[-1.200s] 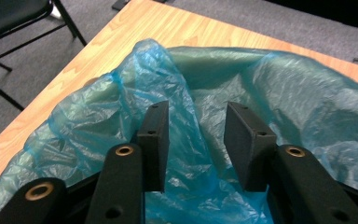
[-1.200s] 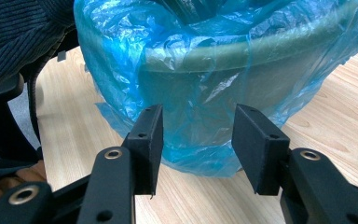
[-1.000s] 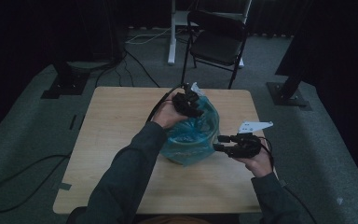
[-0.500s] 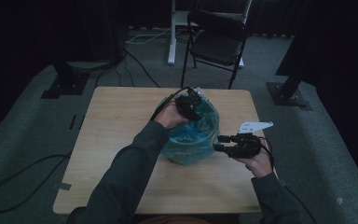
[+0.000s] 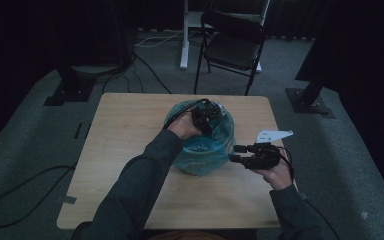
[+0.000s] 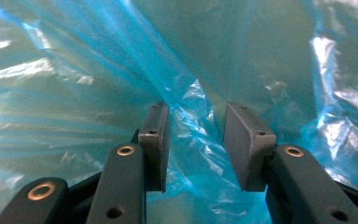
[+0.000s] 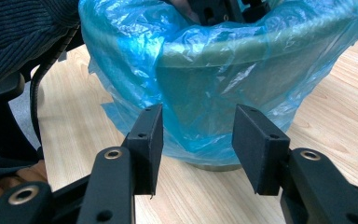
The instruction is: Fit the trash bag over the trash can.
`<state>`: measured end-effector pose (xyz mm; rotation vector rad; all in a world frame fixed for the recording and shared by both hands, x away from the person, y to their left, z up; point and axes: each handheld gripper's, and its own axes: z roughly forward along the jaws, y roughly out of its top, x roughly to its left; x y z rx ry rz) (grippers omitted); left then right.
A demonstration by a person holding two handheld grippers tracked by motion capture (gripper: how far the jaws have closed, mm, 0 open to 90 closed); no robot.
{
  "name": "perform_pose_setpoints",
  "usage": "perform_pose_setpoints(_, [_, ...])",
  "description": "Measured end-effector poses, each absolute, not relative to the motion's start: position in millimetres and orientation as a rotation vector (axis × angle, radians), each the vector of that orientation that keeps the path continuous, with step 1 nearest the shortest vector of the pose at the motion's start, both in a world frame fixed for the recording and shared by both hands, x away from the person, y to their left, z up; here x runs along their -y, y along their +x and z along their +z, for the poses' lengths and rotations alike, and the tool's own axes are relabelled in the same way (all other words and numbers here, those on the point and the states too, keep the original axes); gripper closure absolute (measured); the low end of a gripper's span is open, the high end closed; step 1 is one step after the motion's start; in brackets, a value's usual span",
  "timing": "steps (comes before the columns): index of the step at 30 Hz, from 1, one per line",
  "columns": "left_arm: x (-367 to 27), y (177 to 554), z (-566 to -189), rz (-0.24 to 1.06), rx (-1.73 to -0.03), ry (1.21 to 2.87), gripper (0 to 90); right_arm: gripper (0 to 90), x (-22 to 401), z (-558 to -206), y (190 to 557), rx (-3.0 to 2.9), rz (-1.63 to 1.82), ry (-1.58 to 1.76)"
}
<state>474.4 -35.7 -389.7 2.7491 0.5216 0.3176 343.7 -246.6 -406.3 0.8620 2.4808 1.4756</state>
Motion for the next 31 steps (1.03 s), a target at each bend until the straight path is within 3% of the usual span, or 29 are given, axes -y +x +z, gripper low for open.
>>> perform_pose_setpoints(15, [37.2, 473.1, -390.0, 0.270, -0.492, 2.759, 58.6, 52.7, 248.0, -406.1, 344.1, -2.479, 1.476, 0.860])
perform_pose_setpoints(31, [-24.7, 451.8, -312.8, 0.458, -0.586, 2.215, 56.5, 52.4, 249.8, -405.0, 344.3, -2.465, 1.485, 0.861])
